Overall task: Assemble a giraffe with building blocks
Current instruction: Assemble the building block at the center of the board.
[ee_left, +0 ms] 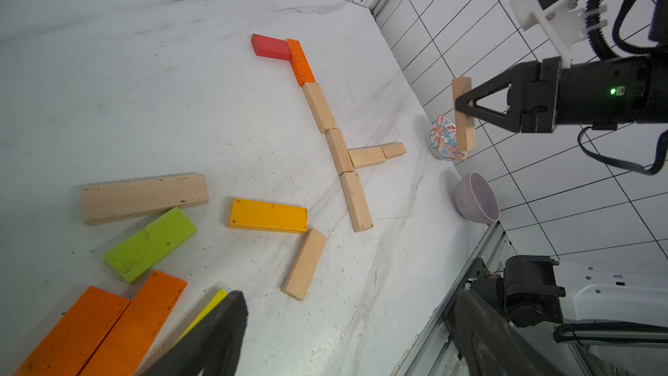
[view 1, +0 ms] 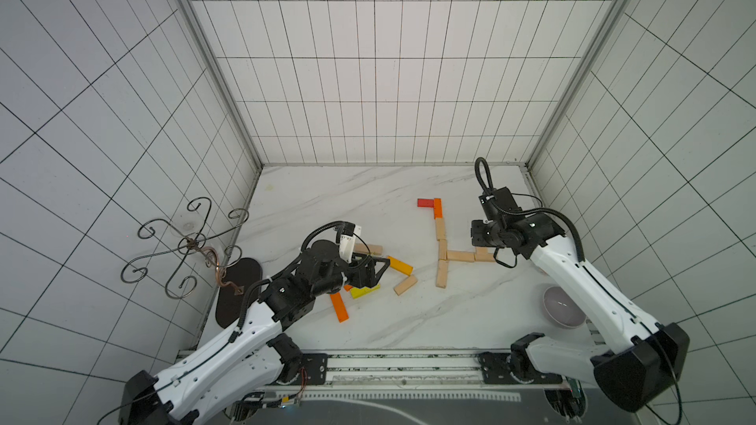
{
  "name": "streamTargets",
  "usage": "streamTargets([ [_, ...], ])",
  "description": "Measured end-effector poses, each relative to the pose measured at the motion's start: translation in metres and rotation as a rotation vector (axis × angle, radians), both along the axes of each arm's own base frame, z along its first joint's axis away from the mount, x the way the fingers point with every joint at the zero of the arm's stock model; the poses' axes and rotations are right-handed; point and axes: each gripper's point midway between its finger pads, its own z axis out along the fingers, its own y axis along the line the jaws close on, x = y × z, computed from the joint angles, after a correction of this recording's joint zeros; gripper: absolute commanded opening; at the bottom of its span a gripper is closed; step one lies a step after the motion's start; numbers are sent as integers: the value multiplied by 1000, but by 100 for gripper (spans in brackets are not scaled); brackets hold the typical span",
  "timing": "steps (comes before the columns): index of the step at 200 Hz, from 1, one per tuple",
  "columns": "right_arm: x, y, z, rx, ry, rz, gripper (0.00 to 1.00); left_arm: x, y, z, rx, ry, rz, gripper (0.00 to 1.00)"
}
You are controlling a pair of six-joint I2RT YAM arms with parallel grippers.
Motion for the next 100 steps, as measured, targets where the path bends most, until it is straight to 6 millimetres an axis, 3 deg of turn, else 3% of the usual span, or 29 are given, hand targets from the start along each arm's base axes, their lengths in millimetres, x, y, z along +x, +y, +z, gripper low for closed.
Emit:
streamTargets([
  [20, 12, -23, 7, -82, 18, 12, 0, -1, 4, 8, -27, -9, -13, 91],
  [48, 16, -58, -10, -185, 114, 44, 0, -6, 2, 9, -38, 0, -55, 91],
  [100, 3, -66, -43, -216, 231, 180, 0, -10, -7, 12, -15, 1, -133, 91],
])
